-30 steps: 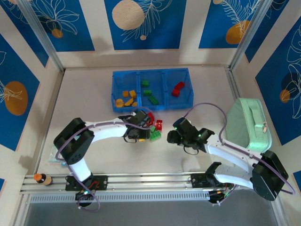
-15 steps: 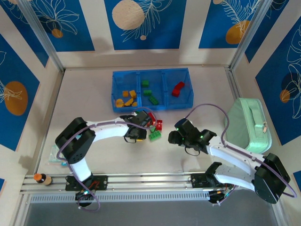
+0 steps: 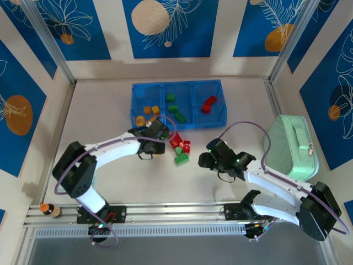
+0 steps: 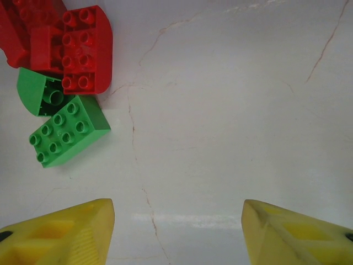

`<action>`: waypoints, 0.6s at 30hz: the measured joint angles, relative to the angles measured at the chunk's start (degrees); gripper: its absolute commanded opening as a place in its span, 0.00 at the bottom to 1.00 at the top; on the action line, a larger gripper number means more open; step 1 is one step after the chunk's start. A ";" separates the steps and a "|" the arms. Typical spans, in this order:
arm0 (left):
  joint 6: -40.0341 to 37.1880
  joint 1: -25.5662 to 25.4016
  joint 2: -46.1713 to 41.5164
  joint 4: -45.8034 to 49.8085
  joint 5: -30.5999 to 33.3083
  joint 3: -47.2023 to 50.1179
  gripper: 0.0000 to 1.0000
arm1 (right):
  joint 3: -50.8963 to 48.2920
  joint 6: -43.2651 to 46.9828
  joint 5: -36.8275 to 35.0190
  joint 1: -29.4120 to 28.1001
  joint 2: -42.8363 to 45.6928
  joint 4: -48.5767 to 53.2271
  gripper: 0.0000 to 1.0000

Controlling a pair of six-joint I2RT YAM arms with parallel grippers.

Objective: Sort the legos into containers by color
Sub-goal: Pick up the lego from the center of the table, then place the lego in the container.

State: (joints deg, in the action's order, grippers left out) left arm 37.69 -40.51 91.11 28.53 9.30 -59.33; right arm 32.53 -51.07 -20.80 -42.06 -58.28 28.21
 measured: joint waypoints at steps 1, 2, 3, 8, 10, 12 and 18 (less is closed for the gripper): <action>-0.74 1.66 -0.72 0.31 -0.02 -1.01 0.34 | 0.00 0.00 0.02 0.11 0.00 -0.02 0.63; -1.62 3.43 -1.27 0.63 -0.02 -2.36 0.34 | 0.00 0.00 0.02 0.17 0.00 -0.09 0.63; -2.51 5.31 -1.44 1.03 -0.11 -3.98 0.34 | 0.00 0.00 0.02 0.22 0.00 -0.07 0.63; -6.62 12.20 -0.11 2.91 -0.68 -12.92 0.35 | 0.00 0.00 0.07 0.31 0.00 -0.09 0.64; -7.85 14.19 1.73 3.54 -1.40 -16.57 0.35 | 0.00 0.00 0.13 0.31 0.02 -0.04 0.64; -8.83 15.87 4.57 3.72 -2.34 -19.96 0.35 | 0.00 0.00 0.22 0.31 0.24 0.22 0.64; -11.15 17.86 13.29 5.31 -3.28 -25.83 0.36 | -0.74 0.00 0.44 0.31 2.05 1.20 0.64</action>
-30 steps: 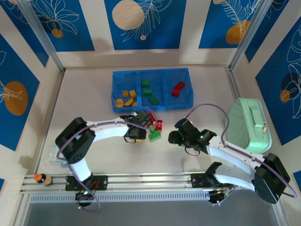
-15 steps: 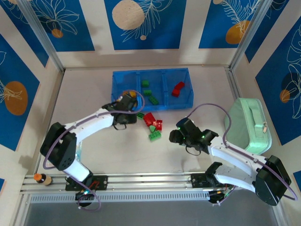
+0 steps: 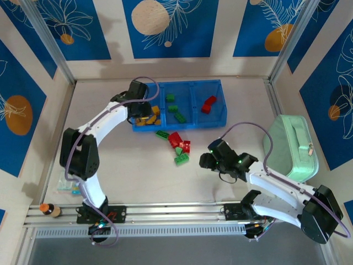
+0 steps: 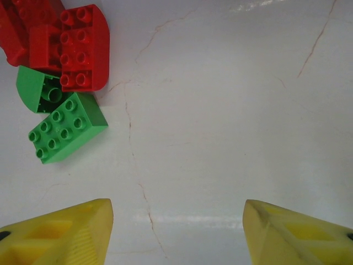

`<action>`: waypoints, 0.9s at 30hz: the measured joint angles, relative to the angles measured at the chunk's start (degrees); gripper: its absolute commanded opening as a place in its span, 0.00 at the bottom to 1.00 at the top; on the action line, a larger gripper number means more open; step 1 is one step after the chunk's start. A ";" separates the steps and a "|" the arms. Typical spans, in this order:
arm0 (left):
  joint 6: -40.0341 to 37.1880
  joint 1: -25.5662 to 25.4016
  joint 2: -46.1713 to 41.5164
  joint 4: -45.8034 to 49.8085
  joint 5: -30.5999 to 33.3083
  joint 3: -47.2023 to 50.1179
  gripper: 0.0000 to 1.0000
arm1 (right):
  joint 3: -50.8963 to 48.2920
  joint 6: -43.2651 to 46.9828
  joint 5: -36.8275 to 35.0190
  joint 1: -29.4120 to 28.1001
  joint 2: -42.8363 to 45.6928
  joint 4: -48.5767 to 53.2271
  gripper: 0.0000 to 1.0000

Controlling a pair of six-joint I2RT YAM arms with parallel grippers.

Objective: Sort the legos into containers by color
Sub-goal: Place the lego in the container, then pick up the lego from the center of the table.

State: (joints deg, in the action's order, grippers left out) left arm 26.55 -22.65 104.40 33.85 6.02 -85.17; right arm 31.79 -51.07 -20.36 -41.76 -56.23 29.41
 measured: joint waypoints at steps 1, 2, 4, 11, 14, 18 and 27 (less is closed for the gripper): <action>-0.13 0.15 1.01 0.22 0.00 -0.55 0.36 | -0.13 0.00 0.04 0.00 0.20 0.07 0.64; -0.15 0.35 2.03 0.33 0.00 -0.96 0.38 | -0.31 0.00 0.11 0.00 0.42 0.28 0.64; -0.33 0.79 3.08 0.44 -0.02 -1.05 0.46 | -0.44 0.00 0.31 0.00 0.83 0.68 0.64; -0.79 1.38 2.27 -2.01 -1.40 -0.13 0.70 | -0.44 0.02 0.98 -0.02 1.51 1.03 0.70; -1.14 1.25 -0.20 -2.43 -1.31 1.79 0.70 | -0.42 0.07 1.29 -0.13 0.83 0.96 0.73; -1.20 0.74 -7.17 -3.67 -1.27 6.34 0.70 | -0.02 0.59 1.38 -0.79 -2.10 0.76 0.80; 0.00 -3.19 -26.95 -9.35 -1.05 24.50 0.70 | 9.03 1.57 1.84 -4.24 -14.78 -0.39 0.83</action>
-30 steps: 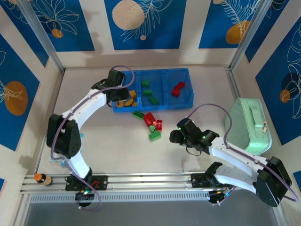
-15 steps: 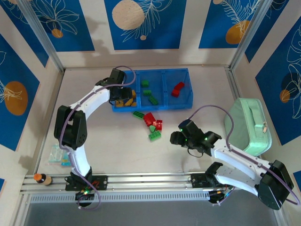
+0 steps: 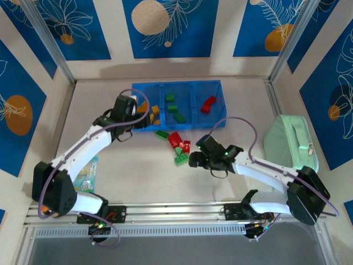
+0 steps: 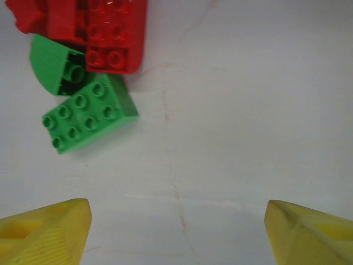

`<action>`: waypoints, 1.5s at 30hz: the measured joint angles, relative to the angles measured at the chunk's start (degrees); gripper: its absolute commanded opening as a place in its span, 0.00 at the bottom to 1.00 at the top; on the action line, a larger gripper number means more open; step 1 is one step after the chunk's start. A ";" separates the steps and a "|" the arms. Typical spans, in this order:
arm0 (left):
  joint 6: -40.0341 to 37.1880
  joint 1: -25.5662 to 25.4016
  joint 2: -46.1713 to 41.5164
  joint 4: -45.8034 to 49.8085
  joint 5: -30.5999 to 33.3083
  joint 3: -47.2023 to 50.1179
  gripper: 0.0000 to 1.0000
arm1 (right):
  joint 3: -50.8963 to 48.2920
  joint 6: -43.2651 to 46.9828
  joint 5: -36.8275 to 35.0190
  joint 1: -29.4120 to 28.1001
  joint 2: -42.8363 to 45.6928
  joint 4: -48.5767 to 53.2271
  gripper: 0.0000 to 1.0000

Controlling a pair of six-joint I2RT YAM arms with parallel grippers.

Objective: Sort the legos into containers by color
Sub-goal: Pick up the lego from the center of the table.

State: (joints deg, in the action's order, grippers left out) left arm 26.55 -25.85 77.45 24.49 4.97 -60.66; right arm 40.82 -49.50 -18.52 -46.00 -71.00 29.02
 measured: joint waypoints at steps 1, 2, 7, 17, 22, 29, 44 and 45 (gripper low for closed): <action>0.42 -0.48 -1.33 -0.37 0.02 2.19 0.70 | 1.25 -0.02 0.07 -0.28 -1.60 0.04 0.84; 0.92 -1.16 -2.97 -0.96 0.11 5.11 0.70 | 2.84 -0.02 0.09 -0.68 -3.80 0.02 0.86; 3.67 -4.24 -8.79 -1.18 0.68 16.57 0.70 | 11.67 1.29 -0.15 -2.60 -14.82 1.27 0.90; 7.10 -5.46 -19.56 0.15 1.75 26.12 0.70 | 26.23 6.58 -0.20 -5.27 -31.41 7.28 0.89; 7.72 -5.46 -20.33 0.37 1.73 27.39 0.70 | 29.33 9.05 -0.39 -5.33 -35.36 9.97 0.86; 8.04 -5.46 -20.31 0.31 1.73 27.78 0.69 | 30.77 10.99 -0.59 -5.35 -37.24 12.59 0.74; 8.11 -5.46 -20.41 -0.02 2.16 28.50 0.68 | 31.08 10.91 -3.10 -7.89 -35.54 16.06 0.60; 8.11 -5.46 -20.50 -0.02 2.19 28.52 0.67 | 31.50 11.17 -3.15 -7.67 -34.71 16.81 0.60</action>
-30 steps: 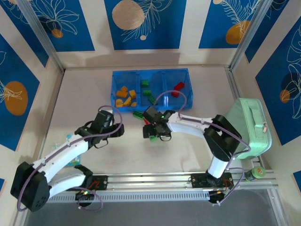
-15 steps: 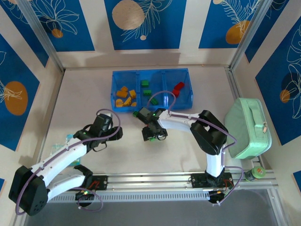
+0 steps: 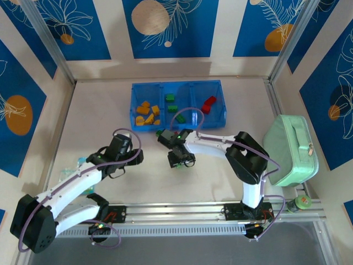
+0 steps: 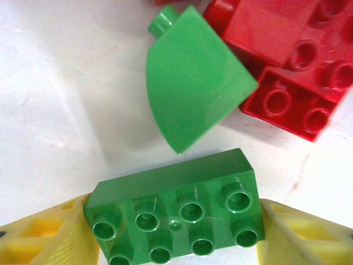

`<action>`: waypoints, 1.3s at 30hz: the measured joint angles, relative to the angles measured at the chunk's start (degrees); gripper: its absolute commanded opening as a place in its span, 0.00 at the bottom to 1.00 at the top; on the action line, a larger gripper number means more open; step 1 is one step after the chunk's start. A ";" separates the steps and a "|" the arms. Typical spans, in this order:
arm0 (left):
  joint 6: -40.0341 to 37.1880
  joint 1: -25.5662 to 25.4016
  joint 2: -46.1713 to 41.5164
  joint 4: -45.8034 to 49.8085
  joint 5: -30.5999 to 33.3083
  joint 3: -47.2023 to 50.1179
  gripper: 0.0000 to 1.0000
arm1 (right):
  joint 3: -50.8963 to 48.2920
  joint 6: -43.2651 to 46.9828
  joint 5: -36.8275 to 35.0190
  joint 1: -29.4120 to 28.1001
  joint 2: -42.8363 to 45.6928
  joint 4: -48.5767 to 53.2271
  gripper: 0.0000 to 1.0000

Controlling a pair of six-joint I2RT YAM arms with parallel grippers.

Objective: Sort the legos into containers by color
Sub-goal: Pick up the lego from the center of the table, then place the lego in the container.

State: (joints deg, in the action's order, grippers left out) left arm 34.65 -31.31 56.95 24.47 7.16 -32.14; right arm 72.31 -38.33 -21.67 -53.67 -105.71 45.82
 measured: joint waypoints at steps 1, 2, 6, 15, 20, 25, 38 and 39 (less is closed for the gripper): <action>-0.02 0.00 -0.07 0.00 0.00 0.00 0.67 | 0.57 0.46 -0.02 0.48 0.74 0.63 0.60; -0.04 0.00 -0.22 0.04 0.11 0.00 0.67 | 1.66 1.03 -0.07 1.29 1.68 1.33 0.60; -0.24 -1.22 -1.20 1.07 1.29 -0.04 0.67 | 8.92 4.33 -0.52 6.12 3.87 2.84 0.60; 0.02 -5.31 -5.25 3.04 3.06 -0.02 0.67 | 27.26 10.97 1.36 16.70 -1.90 3.48 0.60; 0.48 -7.02 -5.64 3.06 3.30 0.33 0.67 | 34.25 12.24 3.58 19.74 -11.10 4.39 0.61; 0.46 -7.96 -6.29 3.78 3.48 0.39 0.67 | 40.33 12.66 5.20 20.48 -17.55 6.45 0.66; 1.05 -8.26 -9.53 5.11 4.07 1.25 0.67 | 44.19 13.27 3.45 19.23 -19.43 8.28 0.84; 1.05 -8.26 -9.35 5.11 4.09 1.25 0.67 | 42.05 13.20 3.23 18.91 -18.12 7.98 0.84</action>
State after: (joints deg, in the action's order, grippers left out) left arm 35.70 -39.57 47.59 29.58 11.25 -30.89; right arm 114.37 -25.12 -18.44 -34.76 -123.83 53.80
